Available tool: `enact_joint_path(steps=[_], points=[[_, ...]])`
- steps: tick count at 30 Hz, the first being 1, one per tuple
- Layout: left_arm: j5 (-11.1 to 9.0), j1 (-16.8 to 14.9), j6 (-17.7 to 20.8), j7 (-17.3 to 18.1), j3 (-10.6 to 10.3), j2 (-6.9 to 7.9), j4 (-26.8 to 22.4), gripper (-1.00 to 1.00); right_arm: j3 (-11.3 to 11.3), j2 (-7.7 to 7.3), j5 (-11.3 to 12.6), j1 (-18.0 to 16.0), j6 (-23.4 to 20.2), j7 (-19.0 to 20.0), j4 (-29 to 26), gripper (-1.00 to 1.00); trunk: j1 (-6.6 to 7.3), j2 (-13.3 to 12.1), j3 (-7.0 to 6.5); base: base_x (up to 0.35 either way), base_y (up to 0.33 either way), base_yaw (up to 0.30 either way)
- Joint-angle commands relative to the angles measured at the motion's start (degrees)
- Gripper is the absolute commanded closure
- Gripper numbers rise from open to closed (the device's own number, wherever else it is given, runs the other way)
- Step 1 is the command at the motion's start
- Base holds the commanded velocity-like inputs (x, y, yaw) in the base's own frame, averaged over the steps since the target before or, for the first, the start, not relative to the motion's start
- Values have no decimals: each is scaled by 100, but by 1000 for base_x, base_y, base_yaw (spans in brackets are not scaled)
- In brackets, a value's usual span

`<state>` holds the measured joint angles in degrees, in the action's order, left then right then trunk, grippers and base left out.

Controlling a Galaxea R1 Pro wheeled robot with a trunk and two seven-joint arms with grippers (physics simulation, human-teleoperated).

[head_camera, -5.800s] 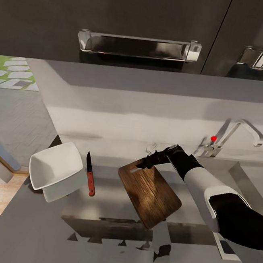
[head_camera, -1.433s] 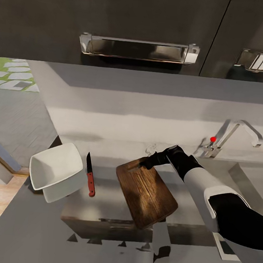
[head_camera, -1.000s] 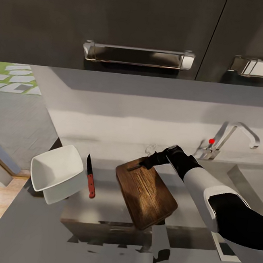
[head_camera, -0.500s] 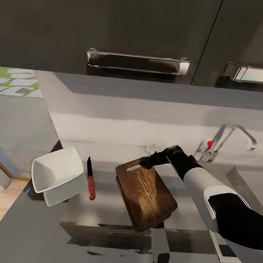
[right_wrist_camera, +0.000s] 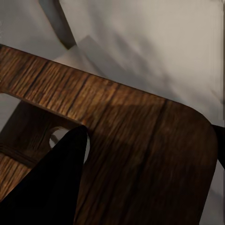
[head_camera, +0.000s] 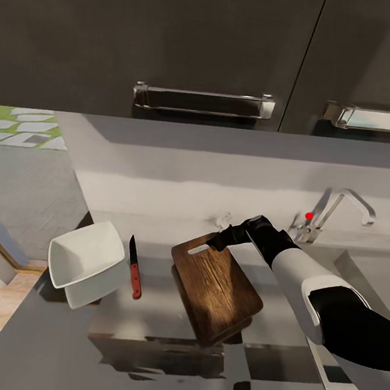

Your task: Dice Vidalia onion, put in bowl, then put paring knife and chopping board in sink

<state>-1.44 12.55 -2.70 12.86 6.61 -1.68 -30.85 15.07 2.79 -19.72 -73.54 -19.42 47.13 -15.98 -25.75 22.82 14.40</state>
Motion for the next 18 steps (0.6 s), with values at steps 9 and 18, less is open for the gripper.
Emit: enact_joint_path(steps=[9, 18], points=[[-14, 1, 7, 50, 42, -5, -8, -100, -13, 2, -40, -3, -28, 25, -10, 100, -4, 10, -72, 0, 0, 0], [-14, 2, 7, 51, 42, -8, -8, -100, -13, 2, -40, -3, -29, 27, -10, 100, -4, 10, -153, -78, 0, 0]])
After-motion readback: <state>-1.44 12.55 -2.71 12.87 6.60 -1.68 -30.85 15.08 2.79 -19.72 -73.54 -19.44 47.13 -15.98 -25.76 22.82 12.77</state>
